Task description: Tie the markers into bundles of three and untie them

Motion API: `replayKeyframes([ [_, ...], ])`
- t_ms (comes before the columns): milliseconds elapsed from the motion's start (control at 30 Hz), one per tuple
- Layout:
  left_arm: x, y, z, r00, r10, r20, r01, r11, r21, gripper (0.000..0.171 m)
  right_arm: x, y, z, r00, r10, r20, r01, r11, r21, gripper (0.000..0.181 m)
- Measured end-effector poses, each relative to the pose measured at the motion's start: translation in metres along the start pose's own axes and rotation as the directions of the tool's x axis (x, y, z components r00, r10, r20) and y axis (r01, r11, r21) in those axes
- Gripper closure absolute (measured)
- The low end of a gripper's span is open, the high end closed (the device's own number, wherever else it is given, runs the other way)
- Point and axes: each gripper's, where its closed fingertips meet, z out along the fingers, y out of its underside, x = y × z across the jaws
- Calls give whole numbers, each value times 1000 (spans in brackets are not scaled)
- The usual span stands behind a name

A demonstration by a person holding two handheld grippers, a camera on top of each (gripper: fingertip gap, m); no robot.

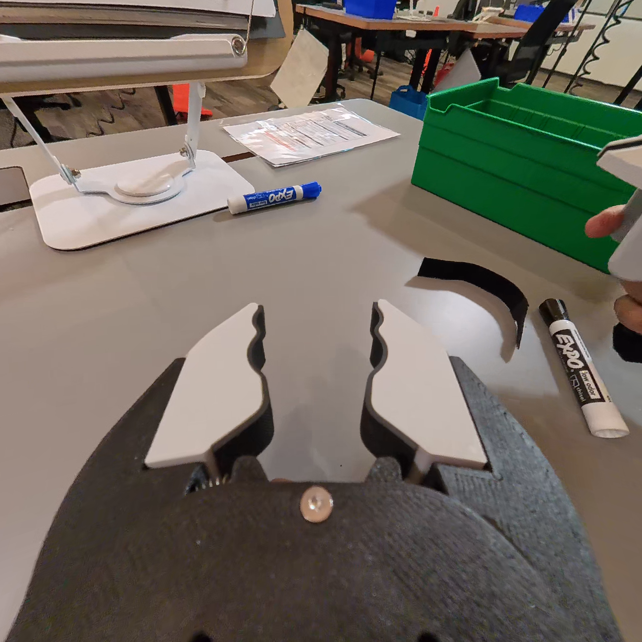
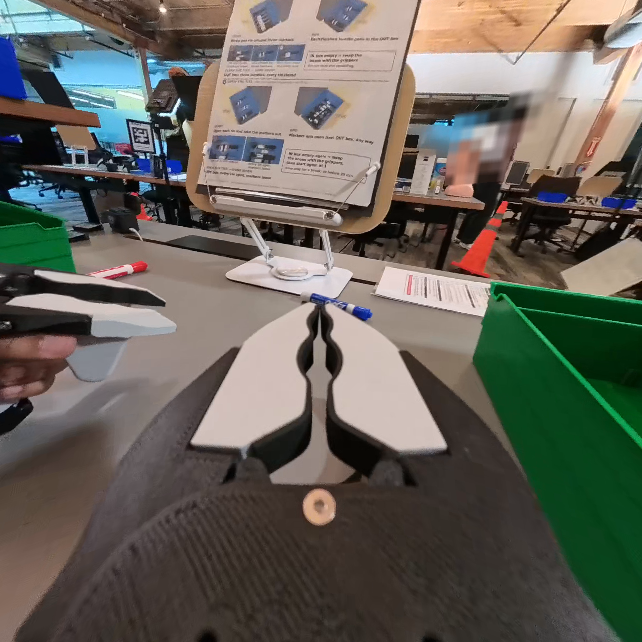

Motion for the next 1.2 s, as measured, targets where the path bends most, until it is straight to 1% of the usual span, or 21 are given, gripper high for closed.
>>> replayKeyframes([
  [33, -1, 0, 0, 1000, 1, 2, -1, 1000, 0, 112, -2, 2, 1, 1000, 6, 9, -6, 1000, -8, 167],
  [67, -2, 1, -1, 1000, -1, 4, 1, 1000, -1, 112, -4, 6, 3, 1000, 9, 23, -9, 999, -31, 148],
  [100, -3, 1, -2, 1000, -4, 8, 4, 1000, -2, 111, -5, 10, 5, 999, 14, 32, -12, 998, -58, 140],
  [167, -7, 4, -6, 1000, -6, 22, 7, 1000, -6, 111, -8, 15, 10, 998, 33, 60, -27, 996, -88, 132],
  [300, -19, 5, -18, 998, -18, 63, 18, 1000, 3, 111, -16, 16, 18, 991, 91, 102, -81, 992, -101, 134],
  [633, -62, 20, -54, 978, -53, 204, 56, 998, -5, 109, -40, 12, 42, 977, 114, 179, -99, 991, -89, 141],
  [800, -99, 30, -77, 946, -49, 320, 60, 998, -24, 106, -55, 12, 55, 969, 111, 220, -94, 992, -88, 144],
  [933, -130, 33, -95, 915, -97, 393, 108, 994, -5, 105, -61, 12, 59, 963, 118, 242, -98, 991, -93, 144],
  [1067, -145, 35, -101, 898, -148, 414, 156, 988, 15, 105, -53, 6, 57, 967, 107, 229, -92, 993, -75, 144],
  [1200, -137, 30, -92, 916, -136, 378, 145, 989, 7, 104, -27, -3, 51, 976, 130, 176, -123, 991, -49, 146],
])
